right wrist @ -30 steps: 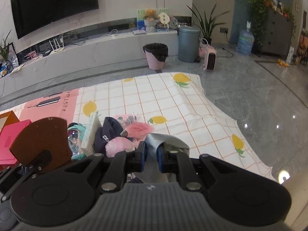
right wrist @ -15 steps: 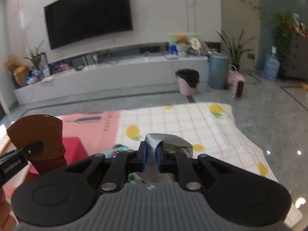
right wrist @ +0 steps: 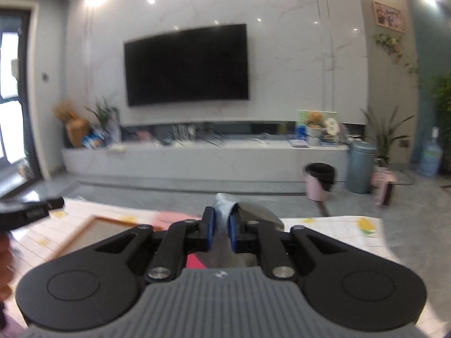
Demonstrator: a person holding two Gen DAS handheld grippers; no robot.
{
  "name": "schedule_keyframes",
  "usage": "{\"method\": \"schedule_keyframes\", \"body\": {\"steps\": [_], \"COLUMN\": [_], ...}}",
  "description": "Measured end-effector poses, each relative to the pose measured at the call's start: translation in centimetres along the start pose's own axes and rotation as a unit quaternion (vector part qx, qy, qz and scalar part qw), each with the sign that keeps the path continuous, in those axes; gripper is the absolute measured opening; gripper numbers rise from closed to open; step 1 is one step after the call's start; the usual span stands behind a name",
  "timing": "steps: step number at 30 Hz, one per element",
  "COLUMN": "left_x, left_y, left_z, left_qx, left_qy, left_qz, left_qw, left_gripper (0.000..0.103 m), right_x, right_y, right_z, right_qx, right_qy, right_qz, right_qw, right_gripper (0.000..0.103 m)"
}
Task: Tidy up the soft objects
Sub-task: 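Lift the brown plush and grey cloth toward the orange box with both tools, then lower the brown plush and grey cloth into the orange box and open both tools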
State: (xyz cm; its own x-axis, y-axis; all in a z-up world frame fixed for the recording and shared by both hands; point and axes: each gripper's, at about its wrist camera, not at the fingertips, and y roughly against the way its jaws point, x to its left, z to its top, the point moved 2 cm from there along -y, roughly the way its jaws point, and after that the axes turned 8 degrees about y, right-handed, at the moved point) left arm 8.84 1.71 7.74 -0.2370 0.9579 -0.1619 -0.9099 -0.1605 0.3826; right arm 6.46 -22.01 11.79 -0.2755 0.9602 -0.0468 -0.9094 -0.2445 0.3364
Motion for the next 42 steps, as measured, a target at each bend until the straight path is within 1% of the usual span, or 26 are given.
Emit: {"method": "schedule_keyframes", "body": {"steps": [2, 4, 6, 9, 11, 14, 15, 17, 18, 20, 24, 27, 30, 34, 37, 42], "left_x": [2.1, 3.9, 5.6, 7.7, 9.0, 11.2, 11.8, 13.0, 13.6, 14.3, 15.0, 15.5, 15.8, 16.0, 15.8, 15.5], "left_y": [0.2, 0.1, -0.4, -1.3, -2.1, -3.5, -4.2, -5.1, -5.4, -5.5, -5.6, -6.3, -7.0, -7.2, -7.1, -7.5], "left_z": [-0.3, -0.7, -1.0, -1.3, -1.3, -1.5, -1.7, -2.1, -2.5, -2.8, -3.1, -3.3, -3.9, -4.3, -4.3, -4.8], "left_qx": [-0.018, -0.032, -0.029, -0.013, 0.002, 0.043, 0.066, 0.105, 0.122, 0.139, 0.168, 0.191, 0.213, 0.228, 0.233, 0.249], "left_qy": [0.020, 0.043, 0.062, 0.080, 0.083, 0.093, 0.092, 0.097, 0.097, 0.096, 0.075, 0.073, 0.066, 0.070, 0.072, 0.062], "left_qz": [0.010, 0.014, 0.013, 0.013, 0.016, 0.057, 0.059, 0.048, 0.039, 0.032, 0.017, -0.001, -0.010, -0.029, -0.044, -0.043], "left_qw": [0.9996, 0.9985, 0.9976, 0.9966, 0.9964, 0.9931, 0.9918, 0.9886, 0.9869, 0.9850, 0.9828, 0.9789, 0.9748, 0.9707, 0.9688, 0.9654], "left_gripper": [0.005, 0.005, 0.005, 0.005, 0.005, 0.005, 0.005, 0.005, 0.005, 0.005, 0.005, 0.005, 0.005, 0.005, 0.005, 0.005], "right_x": [1.3, 3.0, 4.8, 7.3, 9.2, 12.4, 13.4, 15.2, 15.9, 17.0, 18.9, 20.0, 21.0, 21.5, 21.5, 21.9], "right_y": [-0.3, -0.7, -1.2, -1.9, -2.4, -3.4, -3.8, -4.7, -5.3, -6.6, -9.8, -11.7, -13.2, -14.3, -14.8, -15.3], "right_z": [0.3, 0.4, 0.5, 0.6, 0.5, 0.0, -0.3, -1.1, -1.5, -2.6, -4.7, -6.1, -7.1, -8.4, -9.1, -9.6], "right_qx": [0.003, 0.005, 0.007, 0.009, 0.014, 0.027, 0.032, 0.044, 0.051, 0.063, 0.111, 0.135, 0.156, 0.179, 0.192, 0.202], "right_qy": [-0.011, -0.001, 0.011, 0.024, 0.031, 0.056, 0.065, 0.082, 0.086, 0.080, 0.080, 0.090, 0.099, 0.106, 0.105, 0.115], "right_qz": [0.022, 0.035, 0.049, 0.090, 0.113, 0.145, 0.155, 0.169, 0.171, 0.162, 0.173, 0.182, 0.187, 0.161, 0.163, 0.168], "right_qw": [1.000, 0.999, 0.999, 0.996, 0.993, 0.988, 0.985, 0.981, 0.980, 0.982, 0.975, 0.970, 0.965, 0.965, 0.962, 0.958], "right_gripper": [0.010, 0.010, 0.011, 0.011, 0.011, 0.010, 0.010, 0.010, 0.010, 0.010, 0.010, 0.010, 0.010, 0.010, 0.010, 0.010]}}
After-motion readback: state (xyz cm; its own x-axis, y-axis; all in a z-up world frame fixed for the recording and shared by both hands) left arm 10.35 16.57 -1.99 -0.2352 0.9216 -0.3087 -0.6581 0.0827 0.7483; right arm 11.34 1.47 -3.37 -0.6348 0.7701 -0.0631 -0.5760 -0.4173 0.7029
